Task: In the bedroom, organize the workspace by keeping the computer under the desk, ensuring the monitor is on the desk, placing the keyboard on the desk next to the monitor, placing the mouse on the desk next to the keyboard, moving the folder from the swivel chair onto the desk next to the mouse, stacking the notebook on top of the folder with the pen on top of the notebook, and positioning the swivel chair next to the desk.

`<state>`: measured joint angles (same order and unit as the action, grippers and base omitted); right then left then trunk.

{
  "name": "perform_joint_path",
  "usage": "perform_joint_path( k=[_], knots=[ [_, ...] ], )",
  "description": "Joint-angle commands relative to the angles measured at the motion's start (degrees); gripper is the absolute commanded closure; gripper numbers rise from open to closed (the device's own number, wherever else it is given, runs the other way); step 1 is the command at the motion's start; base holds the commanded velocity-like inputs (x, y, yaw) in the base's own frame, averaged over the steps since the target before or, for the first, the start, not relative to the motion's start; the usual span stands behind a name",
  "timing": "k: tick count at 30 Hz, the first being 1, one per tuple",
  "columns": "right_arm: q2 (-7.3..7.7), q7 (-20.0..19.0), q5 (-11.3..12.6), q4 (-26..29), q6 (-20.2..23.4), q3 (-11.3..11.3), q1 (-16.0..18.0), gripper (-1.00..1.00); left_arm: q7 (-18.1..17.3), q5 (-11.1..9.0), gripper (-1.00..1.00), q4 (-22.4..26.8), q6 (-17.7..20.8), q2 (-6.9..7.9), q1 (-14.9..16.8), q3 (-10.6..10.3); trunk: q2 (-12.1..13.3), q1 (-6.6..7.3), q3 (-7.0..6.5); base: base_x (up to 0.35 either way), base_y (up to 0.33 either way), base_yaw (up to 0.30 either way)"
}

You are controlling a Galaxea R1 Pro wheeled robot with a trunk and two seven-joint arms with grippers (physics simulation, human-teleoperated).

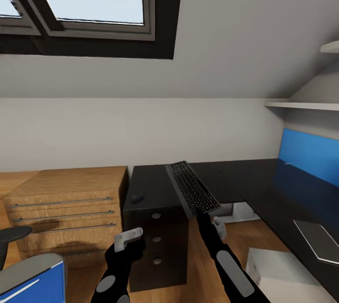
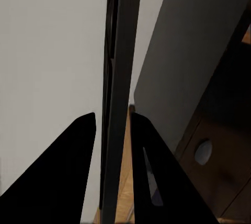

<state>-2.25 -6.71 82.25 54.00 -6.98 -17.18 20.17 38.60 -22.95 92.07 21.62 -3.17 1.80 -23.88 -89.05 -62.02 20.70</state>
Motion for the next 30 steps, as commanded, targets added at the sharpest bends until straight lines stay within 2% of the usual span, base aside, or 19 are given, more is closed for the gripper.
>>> perform_joint_path(
  k=[1,16,20,23,30],
  knots=[
    [0.12,-0.4,0.7,0.0,-0.3,-0.2,0.0,1.0,0.4,-0.3,-1.0,0.0,0.2,0.03,0.1,-0.1,0.0,0.0,0.07,0.0,0.0,0.088],
    [0.08,-0.3,1.2,0.0,0.1,0.2,0.0,1.0,0.4,-0.4,-1.0,0.1,0.1,0.06,0.1,-0.1,0.0,0.0,0.06,0.035,0.027,0.013],
    [0.11,-0.2,4.6,0.0,0.2,0.1,0.0,1.0,0.4,-0.4,-1.0,0.1,0.1,0.06,0.1,-0.1,0.0,0.0,0.06,0.027,0.022,0.0],
    [0.08,-0.2,6.4,0.0,0.2,0.0,0.0,1.0,0.4,-0.4,-1.0,0.1,0.1,0.04,0.1,-0.1,0.0,0.0,0.06,0.015,0.056,0.0],
    [-0.26,-0.3,7.3,-0.9,0.1,-0.2,0.0,1.0,0.4,-0.4,-1.0,0.1,0.0,0.01,0.1,-0.1,0.0,0.0,0.06,0.058,0.114,0.0]
  ],
)
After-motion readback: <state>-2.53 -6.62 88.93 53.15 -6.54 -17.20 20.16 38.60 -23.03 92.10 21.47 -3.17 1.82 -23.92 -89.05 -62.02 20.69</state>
